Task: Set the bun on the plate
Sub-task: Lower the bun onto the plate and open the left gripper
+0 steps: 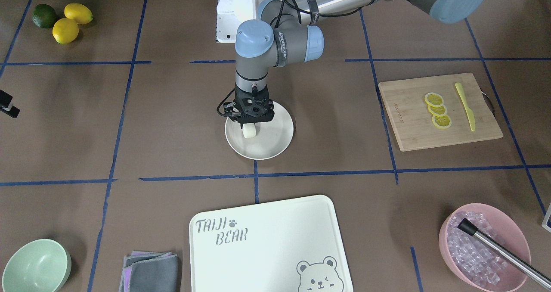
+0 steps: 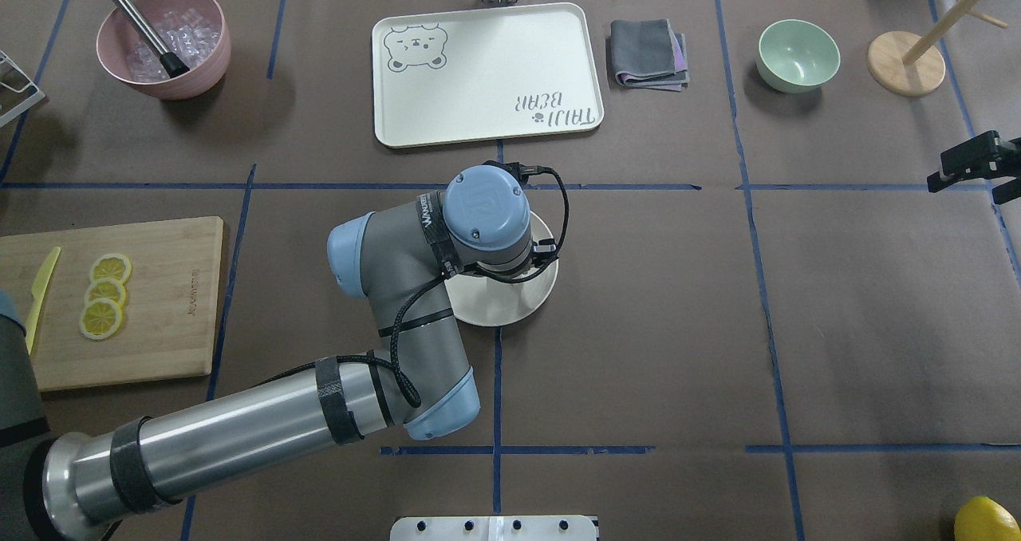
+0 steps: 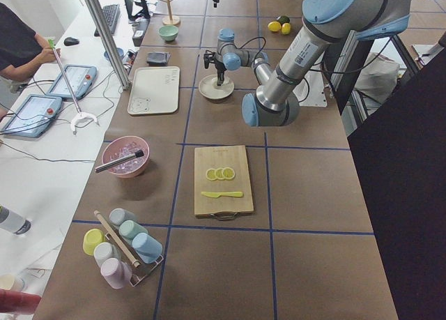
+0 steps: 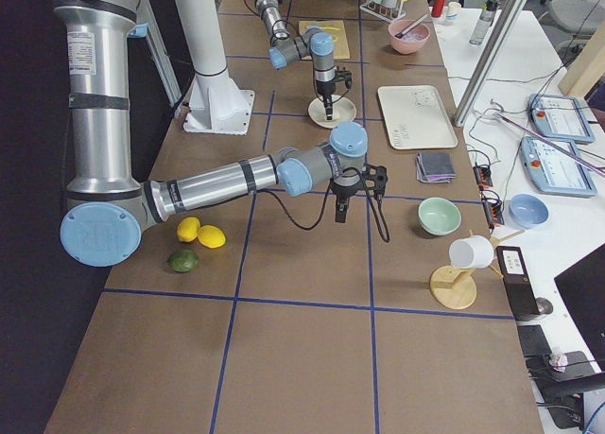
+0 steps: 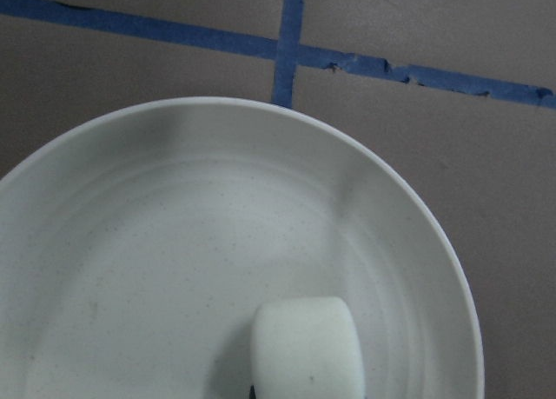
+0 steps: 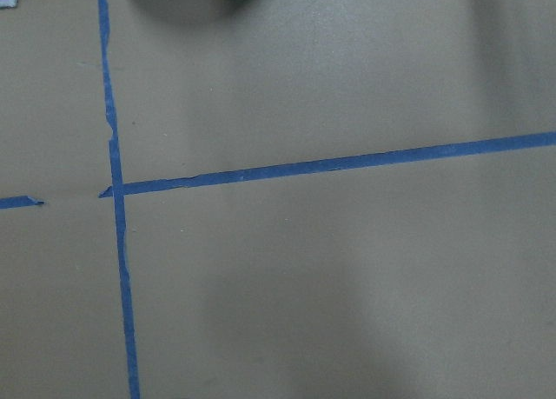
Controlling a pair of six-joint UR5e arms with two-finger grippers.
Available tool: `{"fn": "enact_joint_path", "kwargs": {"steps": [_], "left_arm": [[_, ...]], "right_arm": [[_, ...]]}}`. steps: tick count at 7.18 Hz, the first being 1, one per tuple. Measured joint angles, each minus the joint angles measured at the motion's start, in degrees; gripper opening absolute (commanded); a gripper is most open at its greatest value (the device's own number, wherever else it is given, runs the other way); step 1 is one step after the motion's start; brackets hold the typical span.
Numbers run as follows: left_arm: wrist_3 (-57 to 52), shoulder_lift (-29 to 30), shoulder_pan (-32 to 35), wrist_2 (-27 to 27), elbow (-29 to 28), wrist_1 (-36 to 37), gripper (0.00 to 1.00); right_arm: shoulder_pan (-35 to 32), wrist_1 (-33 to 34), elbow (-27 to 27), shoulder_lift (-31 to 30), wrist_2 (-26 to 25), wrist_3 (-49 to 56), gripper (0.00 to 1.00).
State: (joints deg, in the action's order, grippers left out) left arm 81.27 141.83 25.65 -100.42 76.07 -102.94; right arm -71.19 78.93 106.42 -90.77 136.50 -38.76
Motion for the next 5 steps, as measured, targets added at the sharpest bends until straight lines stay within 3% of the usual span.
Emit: {"fn": "enact_joint_path", "kwargs": {"steps": [2, 3, 5], "left_arm": [[-0.05, -0.15, -0.05, 0.31, 0.04, 0.49, 0.75], [-0.05, -0.19, -0.05, 0.42, 0.15, 0.73, 1.00], [-0.04, -0.35, 0.03, 0.84, 1.26, 2.76, 1.00]], "right_arm": [[0.00, 0.00, -0.01, -0.04, 0.02, 0.00, 1.00], [0.00, 0.00, 0.00, -0.06, 0.04, 0.00, 1.00], [0.00, 0.00, 0.10, -0.08, 0.06, 0.00, 1.00]]}}
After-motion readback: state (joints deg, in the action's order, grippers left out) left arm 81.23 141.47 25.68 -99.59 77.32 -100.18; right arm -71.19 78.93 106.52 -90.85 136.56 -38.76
